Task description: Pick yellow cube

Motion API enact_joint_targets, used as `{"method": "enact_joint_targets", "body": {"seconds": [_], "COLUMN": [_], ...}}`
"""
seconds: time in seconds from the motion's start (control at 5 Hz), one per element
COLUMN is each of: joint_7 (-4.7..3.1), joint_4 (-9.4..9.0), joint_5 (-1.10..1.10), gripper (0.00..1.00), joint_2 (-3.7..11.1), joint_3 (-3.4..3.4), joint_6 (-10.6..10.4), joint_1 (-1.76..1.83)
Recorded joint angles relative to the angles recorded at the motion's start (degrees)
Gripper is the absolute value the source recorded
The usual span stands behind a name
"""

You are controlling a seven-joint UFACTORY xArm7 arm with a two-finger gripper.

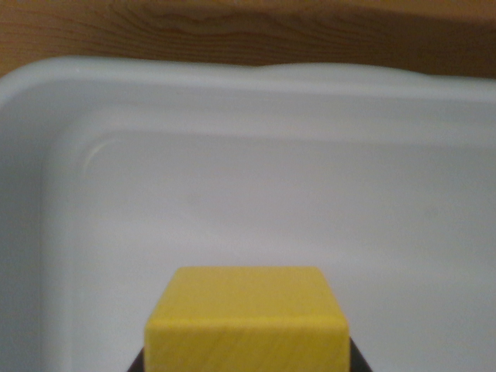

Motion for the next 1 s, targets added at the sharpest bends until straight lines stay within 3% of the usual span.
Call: {"method": "enact_joint_targets", "body": {"seconds": [1.0], "joint_7": [-0.01], "joint_4": [0.96], "joint_5": [0.01], "gripper": [1.00], "joint_2": [-0.04], "joint_3": [0.01], "joint_6": [1.00], "joint_1": [0.02]}}
